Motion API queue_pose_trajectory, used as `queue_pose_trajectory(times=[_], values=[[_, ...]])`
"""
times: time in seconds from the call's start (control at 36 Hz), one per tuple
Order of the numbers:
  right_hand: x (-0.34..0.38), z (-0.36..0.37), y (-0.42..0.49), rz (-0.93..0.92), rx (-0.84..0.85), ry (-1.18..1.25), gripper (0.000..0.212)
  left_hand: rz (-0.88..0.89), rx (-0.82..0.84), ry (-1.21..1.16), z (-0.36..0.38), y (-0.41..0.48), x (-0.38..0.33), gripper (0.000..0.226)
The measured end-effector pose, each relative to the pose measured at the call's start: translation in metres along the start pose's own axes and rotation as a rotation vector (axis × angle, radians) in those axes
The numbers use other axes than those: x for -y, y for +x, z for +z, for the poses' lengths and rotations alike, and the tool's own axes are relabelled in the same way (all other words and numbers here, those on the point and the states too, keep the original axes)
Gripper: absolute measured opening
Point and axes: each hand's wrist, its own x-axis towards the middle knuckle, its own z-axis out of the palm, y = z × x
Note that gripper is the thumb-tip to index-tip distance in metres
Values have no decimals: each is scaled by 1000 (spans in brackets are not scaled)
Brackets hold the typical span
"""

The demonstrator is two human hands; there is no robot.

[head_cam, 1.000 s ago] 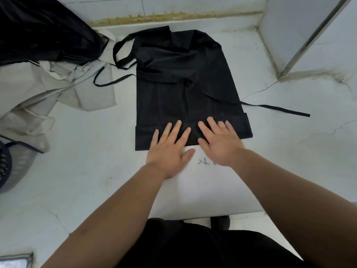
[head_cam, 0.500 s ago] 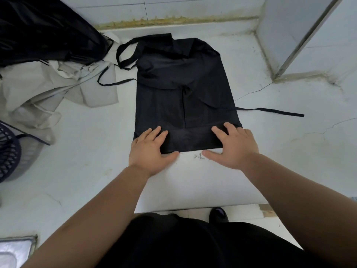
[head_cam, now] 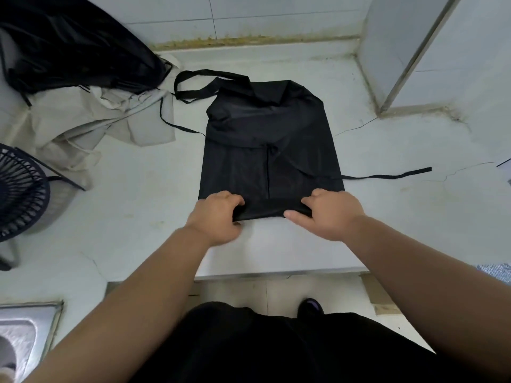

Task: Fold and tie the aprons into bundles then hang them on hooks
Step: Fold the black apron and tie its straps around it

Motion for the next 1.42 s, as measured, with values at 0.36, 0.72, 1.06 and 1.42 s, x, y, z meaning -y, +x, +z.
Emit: queue_pose_trajectory(times=[0.36, 0.72, 1.06, 1.42], values=[[-14, -49, 23, 53, 357, 208, 22, -120, 409, -163, -48, 29, 14, 41], [-2, -6, 37, 57, 136, -238, 67, 135, -40, 144, 28, 27, -28, 54], [-10, 32, 29, 70, 54, 40, 70, -117, 5, 176, 34, 27, 14, 64], [-13, -18, 64, 263, -51, 178, 48, 22, -235, 104, -23, 62, 15, 50]])
